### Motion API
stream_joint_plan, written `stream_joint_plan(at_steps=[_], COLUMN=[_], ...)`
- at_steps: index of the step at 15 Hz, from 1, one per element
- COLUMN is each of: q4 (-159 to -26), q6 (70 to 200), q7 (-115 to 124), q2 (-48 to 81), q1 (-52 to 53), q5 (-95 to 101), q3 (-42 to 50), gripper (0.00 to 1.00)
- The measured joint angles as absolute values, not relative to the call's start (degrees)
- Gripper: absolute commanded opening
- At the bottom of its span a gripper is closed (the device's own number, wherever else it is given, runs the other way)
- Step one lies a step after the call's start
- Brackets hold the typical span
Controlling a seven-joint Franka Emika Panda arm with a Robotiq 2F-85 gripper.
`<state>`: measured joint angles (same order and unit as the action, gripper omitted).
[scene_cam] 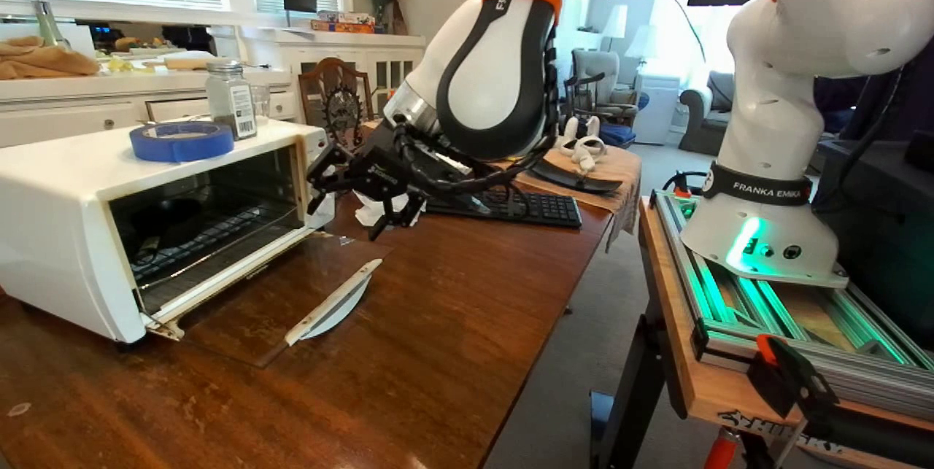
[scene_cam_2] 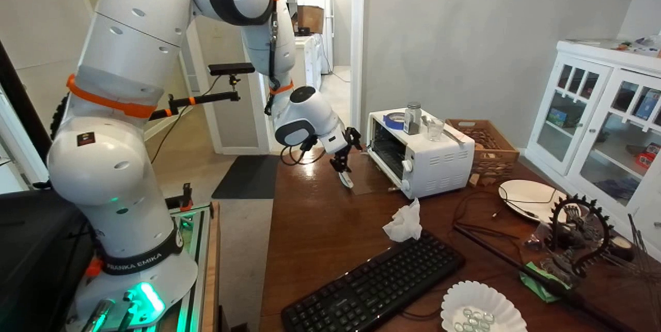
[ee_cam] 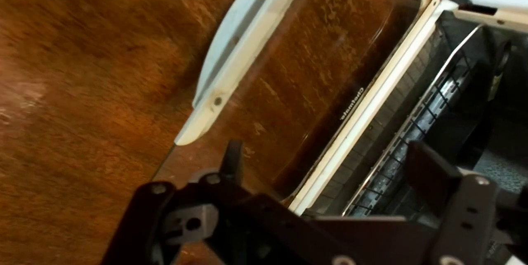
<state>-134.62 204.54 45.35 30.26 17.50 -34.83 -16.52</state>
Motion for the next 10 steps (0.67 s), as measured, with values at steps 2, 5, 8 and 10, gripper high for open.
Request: stream_joint_plan(at_steps=[2,5,8,10], q4=[-129.77,-123.24,-120.08,-119.85], q6=[204.36,203.28,200.79,200.71], q7=[44.95,43.8,43.22,43.03], q2=[33.19,36.49,37.67,37.79], q1=[19.58,25.3,30.22,30.64], q5=[-35.07,-36.69,-38.5,-38.73], q3=[-14.66,-11.06,-7.98,-7.61], gripper=[1.0,1.0,1.0,1.0])
